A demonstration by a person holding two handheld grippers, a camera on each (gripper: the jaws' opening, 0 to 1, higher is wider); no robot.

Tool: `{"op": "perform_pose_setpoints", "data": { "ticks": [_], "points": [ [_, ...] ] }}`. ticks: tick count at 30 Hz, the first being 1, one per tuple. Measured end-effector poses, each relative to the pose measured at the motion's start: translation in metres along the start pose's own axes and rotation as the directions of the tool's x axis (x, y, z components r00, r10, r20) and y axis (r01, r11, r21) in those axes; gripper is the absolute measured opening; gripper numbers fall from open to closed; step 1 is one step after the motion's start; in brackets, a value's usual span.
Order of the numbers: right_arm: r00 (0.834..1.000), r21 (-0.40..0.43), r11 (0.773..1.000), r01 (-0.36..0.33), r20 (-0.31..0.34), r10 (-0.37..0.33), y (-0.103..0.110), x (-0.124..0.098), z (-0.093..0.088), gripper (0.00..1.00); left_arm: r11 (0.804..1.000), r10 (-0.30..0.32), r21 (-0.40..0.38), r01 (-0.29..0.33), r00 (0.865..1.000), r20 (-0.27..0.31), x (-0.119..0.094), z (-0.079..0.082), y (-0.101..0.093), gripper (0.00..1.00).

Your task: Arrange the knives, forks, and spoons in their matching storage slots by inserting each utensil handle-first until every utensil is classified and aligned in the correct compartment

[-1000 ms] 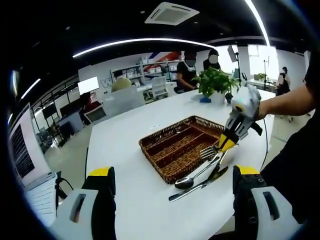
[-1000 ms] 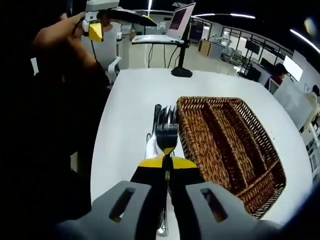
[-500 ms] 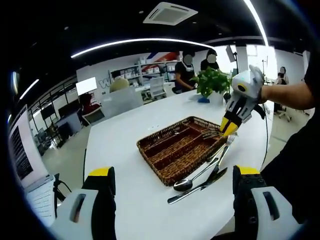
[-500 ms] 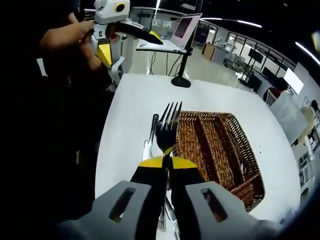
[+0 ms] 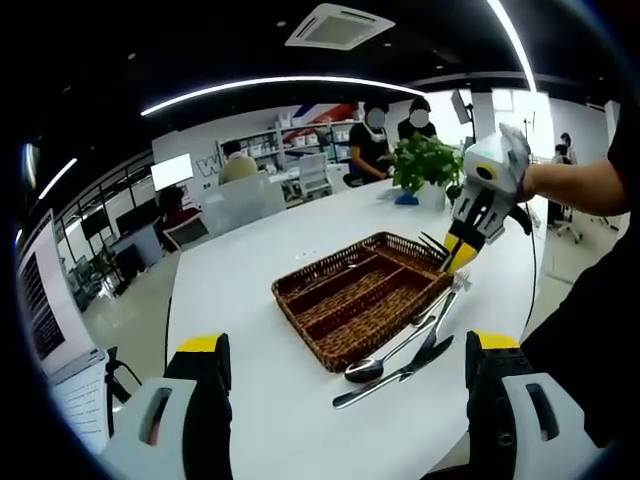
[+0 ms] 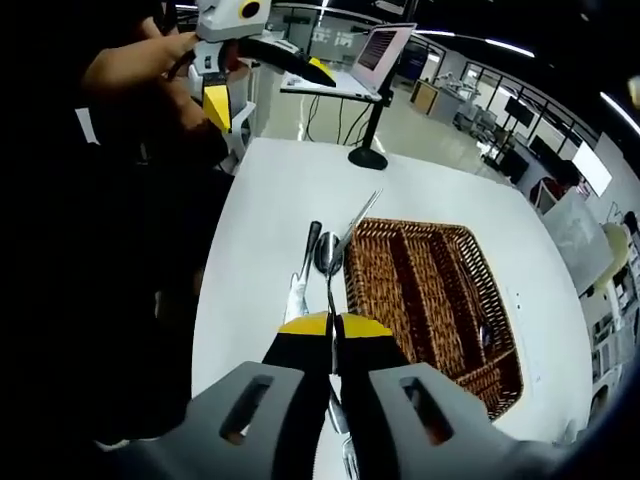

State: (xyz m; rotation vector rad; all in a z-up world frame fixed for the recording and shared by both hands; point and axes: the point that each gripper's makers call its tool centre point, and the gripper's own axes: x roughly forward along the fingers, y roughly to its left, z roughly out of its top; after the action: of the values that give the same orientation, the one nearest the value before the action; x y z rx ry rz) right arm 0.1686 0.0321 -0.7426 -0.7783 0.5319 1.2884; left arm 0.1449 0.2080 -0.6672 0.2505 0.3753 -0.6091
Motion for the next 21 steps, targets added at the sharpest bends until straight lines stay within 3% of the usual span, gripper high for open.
{"op": "perform_pose_setpoints", "data": {
  "ticks": [8,13,21],
  "points": [
    [0.994,0.038,0.998,-0.059,-0.090,0.062,0.014,0.019,-0.031,0.00,1.000,0.006,0.000,-0.006,1.000,-0.005,-0.001,-0.001,0.002,0.99],
    [0.993,0.046,0.998,-0.053,-0.104,0.057,0.022,0.040,-0.049,0.00,1.000,0.003,0.002,-0.003,1.000,-0.010,0.000,-0.002,0.000,0.99],
    [0.995,0.083,0.996,-0.034,-0.091,0.042,0.025,0.076,-0.060,0.00,1.000,0.005,0.003,-0.005,1.000,-0.015,0.000,-0.002,0.002,0.99]
  ]
}}
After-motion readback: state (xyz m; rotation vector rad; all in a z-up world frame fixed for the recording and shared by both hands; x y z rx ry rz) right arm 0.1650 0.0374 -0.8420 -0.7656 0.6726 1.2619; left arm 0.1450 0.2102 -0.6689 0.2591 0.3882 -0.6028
